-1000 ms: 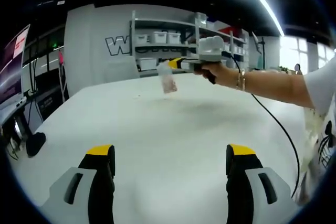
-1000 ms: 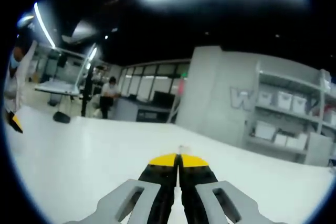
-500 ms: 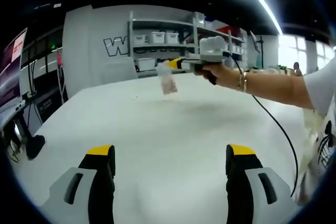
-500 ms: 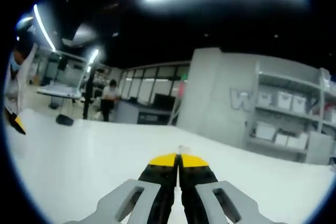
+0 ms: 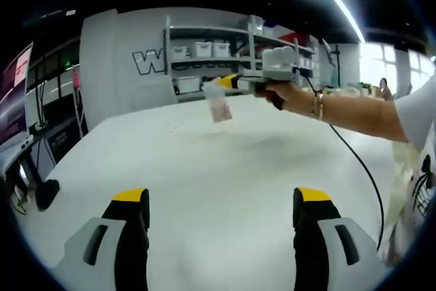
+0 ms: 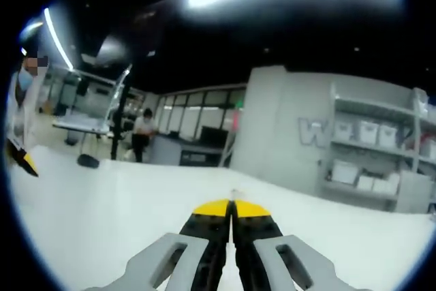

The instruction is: Open the resealable bag by pulling the two sides of the seal apart until the entire bag opening is separated and visibly accessible.

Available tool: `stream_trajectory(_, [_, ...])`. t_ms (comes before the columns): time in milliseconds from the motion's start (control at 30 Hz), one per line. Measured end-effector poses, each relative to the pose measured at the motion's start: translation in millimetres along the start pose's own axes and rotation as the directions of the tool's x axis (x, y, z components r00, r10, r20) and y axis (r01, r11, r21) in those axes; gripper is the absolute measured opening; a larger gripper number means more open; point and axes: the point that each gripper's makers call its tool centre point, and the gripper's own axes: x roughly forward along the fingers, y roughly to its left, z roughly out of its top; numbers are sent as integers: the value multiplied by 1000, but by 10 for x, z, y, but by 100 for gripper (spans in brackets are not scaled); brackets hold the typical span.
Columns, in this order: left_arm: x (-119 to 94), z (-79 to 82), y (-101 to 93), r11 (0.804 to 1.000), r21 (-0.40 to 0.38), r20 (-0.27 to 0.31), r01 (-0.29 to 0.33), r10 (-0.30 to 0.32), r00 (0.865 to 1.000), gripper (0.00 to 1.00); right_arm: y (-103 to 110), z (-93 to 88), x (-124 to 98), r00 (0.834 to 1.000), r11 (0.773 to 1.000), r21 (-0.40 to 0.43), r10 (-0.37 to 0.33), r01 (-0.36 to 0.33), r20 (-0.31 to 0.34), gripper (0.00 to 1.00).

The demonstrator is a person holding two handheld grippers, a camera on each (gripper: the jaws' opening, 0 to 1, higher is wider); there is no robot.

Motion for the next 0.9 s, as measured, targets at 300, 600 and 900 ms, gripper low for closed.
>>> stream_trajectory(300, [-20,19,-62,1000,11,1,7,-7,1000,85,-9,41,-179,1000,1000,31,-3,2,24,0])
stream_trajectory(600, [38,78,-107,1000,16,4,9,-9,1000,85,-11,108,-358,999,999,36,0,-2,42,0])
stream_trajectory(900, [43,104,-124,1000,20,7,8,-9,1000,85,62,101,-482,999,999,44,8,-11,52,0])
